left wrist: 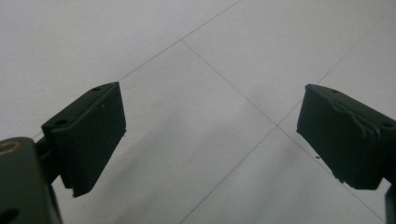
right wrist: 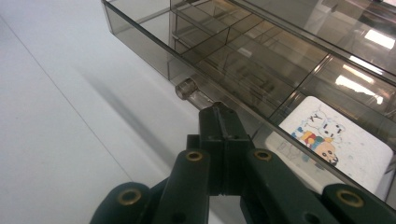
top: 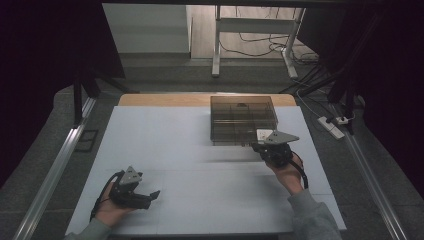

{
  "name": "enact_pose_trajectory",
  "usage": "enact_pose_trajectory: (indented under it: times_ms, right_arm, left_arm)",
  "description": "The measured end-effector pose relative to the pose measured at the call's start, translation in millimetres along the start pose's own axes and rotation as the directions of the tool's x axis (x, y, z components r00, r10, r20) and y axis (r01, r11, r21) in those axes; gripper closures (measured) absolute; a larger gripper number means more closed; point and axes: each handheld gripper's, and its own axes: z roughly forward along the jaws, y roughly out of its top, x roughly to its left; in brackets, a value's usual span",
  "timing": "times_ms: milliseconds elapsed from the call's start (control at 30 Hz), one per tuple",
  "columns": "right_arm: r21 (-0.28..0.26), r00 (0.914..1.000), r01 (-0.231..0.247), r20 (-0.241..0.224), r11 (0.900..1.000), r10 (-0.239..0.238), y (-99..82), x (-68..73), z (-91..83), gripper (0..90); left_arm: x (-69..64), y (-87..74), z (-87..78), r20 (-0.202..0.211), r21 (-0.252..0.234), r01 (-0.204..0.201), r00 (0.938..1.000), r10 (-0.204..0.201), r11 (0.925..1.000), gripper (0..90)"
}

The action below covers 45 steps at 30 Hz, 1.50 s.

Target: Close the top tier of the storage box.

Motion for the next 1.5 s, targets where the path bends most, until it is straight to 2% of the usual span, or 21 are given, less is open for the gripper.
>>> enact_pose_trajectory:
  times_ms: [267,367,467,767,1500]
  right_arm:
    - [-0.008,1.0000,0.003,-0.001,1.0000,-0.003,0.9,-0.6,1.9,89.6]
    - [0.003,0.9997,0.010,0.023,0.9999,-0.010,0.3,-1.5,3.2,89.6]
    - [-0.006,0.9998,-0.013,0.016,0.9999,0.013,-1.4,-3.9,4.9,89.6]
    - [-0.011,0.9997,-0.003,0.024,0.9999,0.004,0.1,-4.3,6.7,89.7]
    - [-0.030,0.9981,-0.025,0.055,0.9992,0.027,5.0,-15.8,20.8,89.7]
  left_arm:
    - [-0.2,0.1,0.1,-0.001,0.000,0.002,1.0000,-0.002,1.0000,8.3]
    - [-0.6,0.1,0.3,-0.001,0.000,0.001,1.0000,-0.001,1.0000,8.3]
    - [0.0,-0.1,0.0,-0.002,-0.001,0.004,1.0000,-0.004,1.0000,8.3]
    - [-0.3,0.1,0.5,-0.003,0.001,0.004,1.0000,-0.004,1.0000,8.3]
    - [0.0,-0.1,0.2,-0.005,-0.001,0.005,1.0000,-0.005,1.0000,8.3]
